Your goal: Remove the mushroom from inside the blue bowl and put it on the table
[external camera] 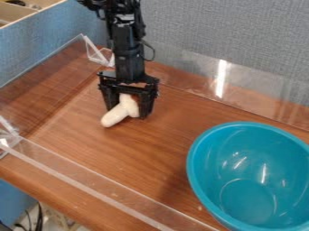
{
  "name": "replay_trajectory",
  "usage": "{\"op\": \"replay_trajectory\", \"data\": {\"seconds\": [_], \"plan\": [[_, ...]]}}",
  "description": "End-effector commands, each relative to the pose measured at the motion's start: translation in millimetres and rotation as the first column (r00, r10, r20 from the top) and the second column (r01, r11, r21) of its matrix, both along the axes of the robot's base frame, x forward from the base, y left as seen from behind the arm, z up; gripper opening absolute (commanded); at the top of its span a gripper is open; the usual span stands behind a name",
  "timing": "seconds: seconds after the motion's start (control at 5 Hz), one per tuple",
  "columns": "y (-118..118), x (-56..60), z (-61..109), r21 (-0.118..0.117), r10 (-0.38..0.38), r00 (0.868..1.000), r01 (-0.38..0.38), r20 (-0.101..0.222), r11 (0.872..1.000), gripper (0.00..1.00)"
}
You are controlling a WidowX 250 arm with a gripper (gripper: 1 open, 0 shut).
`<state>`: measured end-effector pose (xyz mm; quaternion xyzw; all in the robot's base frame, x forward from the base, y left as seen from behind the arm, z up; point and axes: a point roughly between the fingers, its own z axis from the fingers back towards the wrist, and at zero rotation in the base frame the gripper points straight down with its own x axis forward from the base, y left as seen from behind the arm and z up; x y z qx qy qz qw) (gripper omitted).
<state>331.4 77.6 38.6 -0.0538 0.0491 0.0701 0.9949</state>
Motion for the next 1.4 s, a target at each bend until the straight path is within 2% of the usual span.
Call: {"op": "replay_trajectory", "data": {"seconds": [0.0, 0.2, 0.4, 1.2], "plan": [[8.3, 4.0, 47.4, 0.035, 0.013, 0.994, -0.016, 0.106, 0.999, 1.00], [9.6, 3.7, 64.5, 0.058, 0.013, 0.992, -0.020, 0.127, 0.998, 1.00], [11.9, 5.2, 66.9, 0.069, 0.018, 0.991, -0.027, 0.131, 0.997, 1.00], [16.7, 17.2, 58.3, 0.086, 0.044, 0.992, -0.054, 0.115, 0.995, 1.00]]}}
